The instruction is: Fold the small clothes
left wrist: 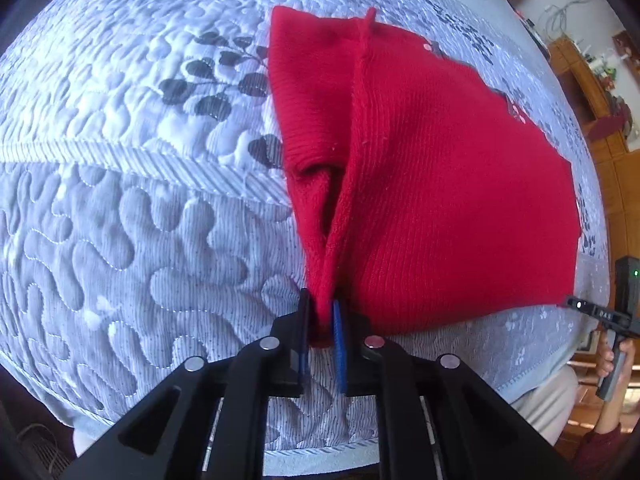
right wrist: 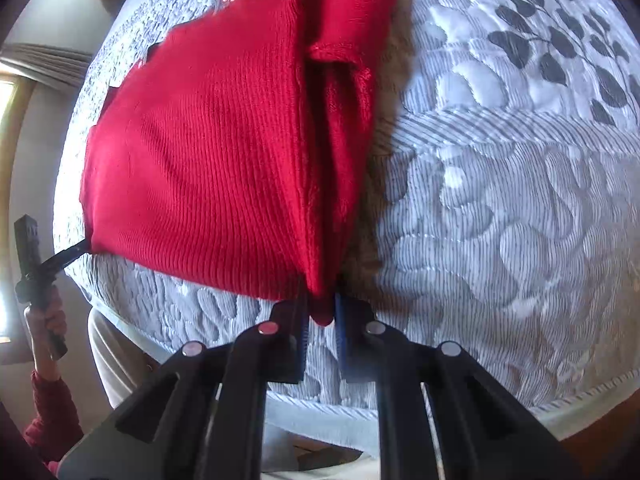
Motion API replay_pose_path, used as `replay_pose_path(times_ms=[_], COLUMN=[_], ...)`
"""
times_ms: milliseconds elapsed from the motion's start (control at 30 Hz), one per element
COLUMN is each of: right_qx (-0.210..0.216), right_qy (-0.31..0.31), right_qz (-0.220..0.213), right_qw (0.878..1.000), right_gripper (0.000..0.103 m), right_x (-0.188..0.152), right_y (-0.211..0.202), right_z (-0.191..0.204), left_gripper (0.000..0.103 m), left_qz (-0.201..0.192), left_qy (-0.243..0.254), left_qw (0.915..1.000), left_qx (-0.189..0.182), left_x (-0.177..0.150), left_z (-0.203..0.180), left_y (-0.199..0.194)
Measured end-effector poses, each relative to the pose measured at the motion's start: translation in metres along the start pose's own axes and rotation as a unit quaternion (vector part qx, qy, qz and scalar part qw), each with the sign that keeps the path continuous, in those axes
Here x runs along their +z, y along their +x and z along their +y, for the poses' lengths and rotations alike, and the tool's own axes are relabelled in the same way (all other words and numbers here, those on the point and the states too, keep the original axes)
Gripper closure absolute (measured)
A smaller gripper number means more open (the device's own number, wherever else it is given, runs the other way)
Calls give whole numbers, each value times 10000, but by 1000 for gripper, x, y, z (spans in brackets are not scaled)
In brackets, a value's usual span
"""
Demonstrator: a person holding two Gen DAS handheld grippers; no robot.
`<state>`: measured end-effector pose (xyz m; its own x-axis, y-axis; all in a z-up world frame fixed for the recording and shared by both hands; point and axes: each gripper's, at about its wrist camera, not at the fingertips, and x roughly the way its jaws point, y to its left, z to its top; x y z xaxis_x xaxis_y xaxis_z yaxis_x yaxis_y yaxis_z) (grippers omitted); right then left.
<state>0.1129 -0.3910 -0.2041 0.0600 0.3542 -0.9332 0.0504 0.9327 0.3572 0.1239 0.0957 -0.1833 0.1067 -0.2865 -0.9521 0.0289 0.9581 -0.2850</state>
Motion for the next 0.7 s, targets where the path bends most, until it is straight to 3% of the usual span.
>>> replay_pose_path(times_ms=[33,100,167,267,367,500,633,700], right_qx=[-8,-31,7,-14,-96,-210,-413,-276], right_qy=[-47,-163,-227,-335,-402,-377,-115,2], right_qz=[-3,-111,-338,-678,-860,-824,-619,-562], right_qw=[10000,9998,9992,9971,9954,9957,9972,9980], right_gripper=[85,78,77,69,68,68,64,63], right_x=[1,4,11,42,83,149,199,213], right_y=[-2,-16,-37,-60,-65,-48,-18,-9], right_z=[2,5,6,13,22,31,22,15], left_gripper=[85,62,57,50,49,49,52,61], left_qz=[0,-24,-356,-744,-865,-589,-382,-295], left_qy=[35,88,242,567,790,813,598,483], left_qw=[10000,9999,9976,9931,9897,9904,9937,9958], left_qx=[5,141,536,702,828,947,871,713], left_x=[1,8,17,46,93,155,187,199], left_z=[-3,-9,-15,-31,-54,-72,-68,-65], left_y=[-2,-12,-33,-52,-48,-3,35,50])
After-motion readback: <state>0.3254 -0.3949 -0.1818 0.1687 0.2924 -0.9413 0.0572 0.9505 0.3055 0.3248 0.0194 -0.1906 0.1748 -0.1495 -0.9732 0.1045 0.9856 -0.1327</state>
